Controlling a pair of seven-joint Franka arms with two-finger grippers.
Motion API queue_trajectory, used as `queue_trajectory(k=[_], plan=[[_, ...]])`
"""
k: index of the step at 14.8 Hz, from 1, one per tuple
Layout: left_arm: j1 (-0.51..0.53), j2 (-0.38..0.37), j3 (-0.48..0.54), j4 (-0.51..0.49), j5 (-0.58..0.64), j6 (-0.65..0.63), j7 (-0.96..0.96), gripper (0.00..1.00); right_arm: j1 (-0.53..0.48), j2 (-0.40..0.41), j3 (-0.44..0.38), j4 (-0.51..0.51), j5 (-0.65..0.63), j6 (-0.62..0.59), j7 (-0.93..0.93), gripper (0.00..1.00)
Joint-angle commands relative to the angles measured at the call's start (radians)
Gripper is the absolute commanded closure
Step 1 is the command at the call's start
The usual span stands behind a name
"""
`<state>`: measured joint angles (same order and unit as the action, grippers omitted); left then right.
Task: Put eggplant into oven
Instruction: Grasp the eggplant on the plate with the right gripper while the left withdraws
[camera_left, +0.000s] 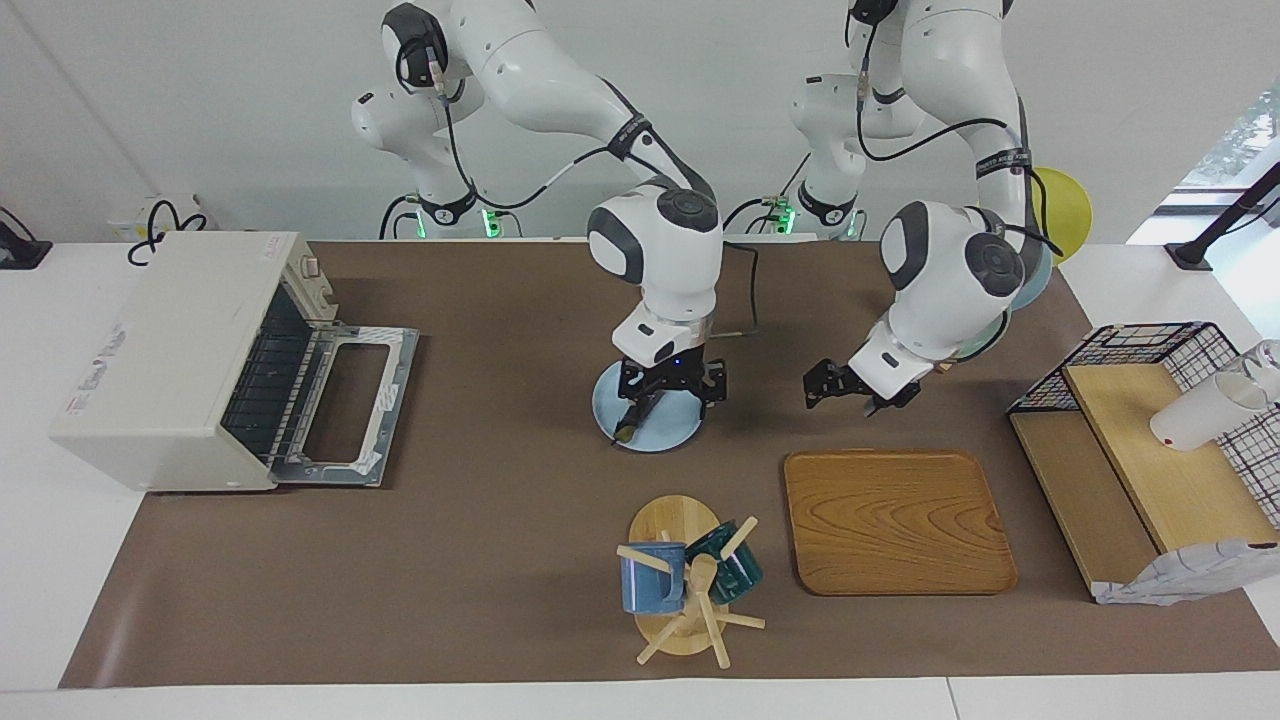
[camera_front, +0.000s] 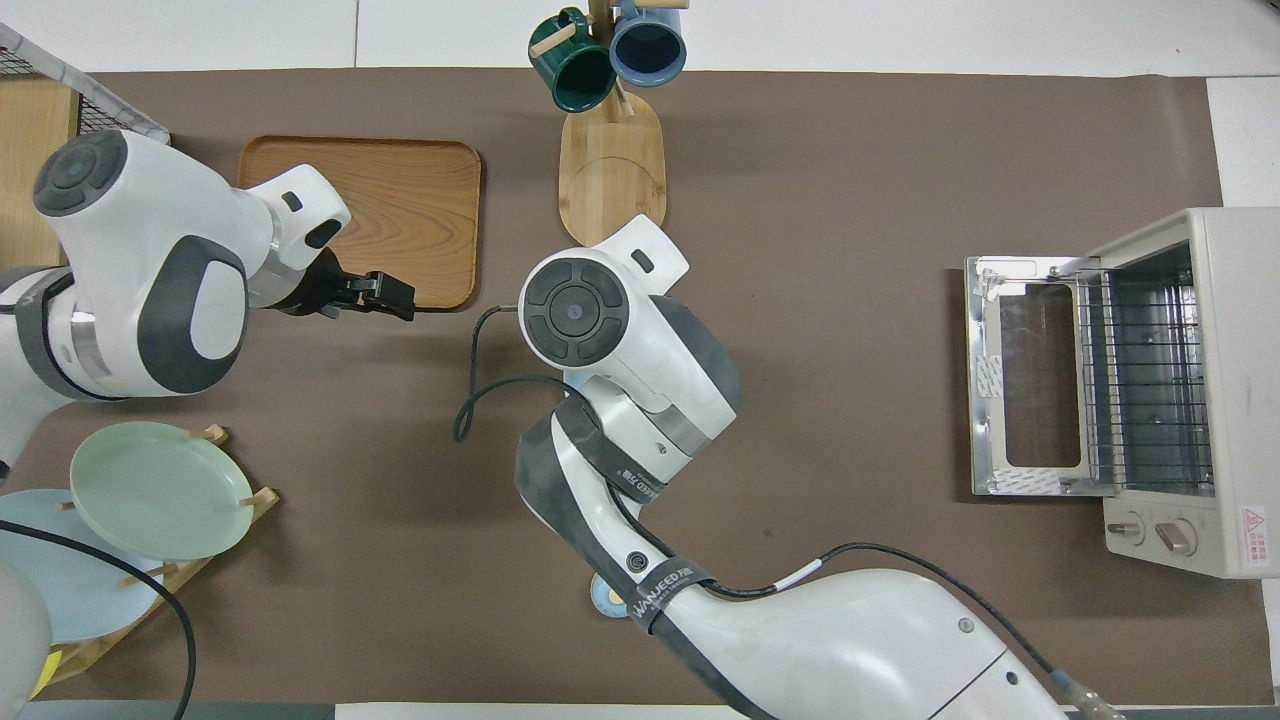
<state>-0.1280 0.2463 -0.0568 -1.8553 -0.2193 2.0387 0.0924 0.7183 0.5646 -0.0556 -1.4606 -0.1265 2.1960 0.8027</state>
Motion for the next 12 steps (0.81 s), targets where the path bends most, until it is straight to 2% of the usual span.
queue_trajectory(k=[1,3,5,6,8,9,11,12], plan=[[0.051,-0.004,-0.008,0.024,-0.023,-0.049,0.075,0.00,0.099,0.088,0.000,0.040,-0.031,0.010,0.085,0.00],[0.068,-0.002,-0.002,0.033,-0.022,-0.061,0.105,0.00,0.130,0.138,0.002,0.046,-0.094,0.028,0.136,0.00],[0.102,-0.001,0.000,0.041,-0.020,-0.060,0.138,0.00,0.130,0.136,0.003,0.046,-0.131,0.002,0.130,0.00],[0.116,0.004,0.000,0.057,-0.020,-0.069,0.147,0.00,0.125,0.135,0.003,0.046,-0.131,-0.013,0.122,0.04],[0.131,0.013,0.000,0.103,-0.017,-0.107,0.148,0.00,0.124,0.133,0.003,0.046,-0.139,-0.028,0.112,0.24],[0.133,0.013,0.000,0.117,-0.015,-0.123,0.148,0.00,0.121,0.133,0.003,0.046,-0.139,-0.027,0.110,0.40],[0.136,0.013,0.003,0.143,-0.012,-0.150,0.148,0.00,0.119,0.133,0.003,0.043,-0.136,-0.025,0.110,0.78],[0.148,0.013,0.003,0.153,-0.012,-0.155,0.148,0.00,0.118,0.133,0.003,0.039,-0.133,-0.018,0.110,0.91]])
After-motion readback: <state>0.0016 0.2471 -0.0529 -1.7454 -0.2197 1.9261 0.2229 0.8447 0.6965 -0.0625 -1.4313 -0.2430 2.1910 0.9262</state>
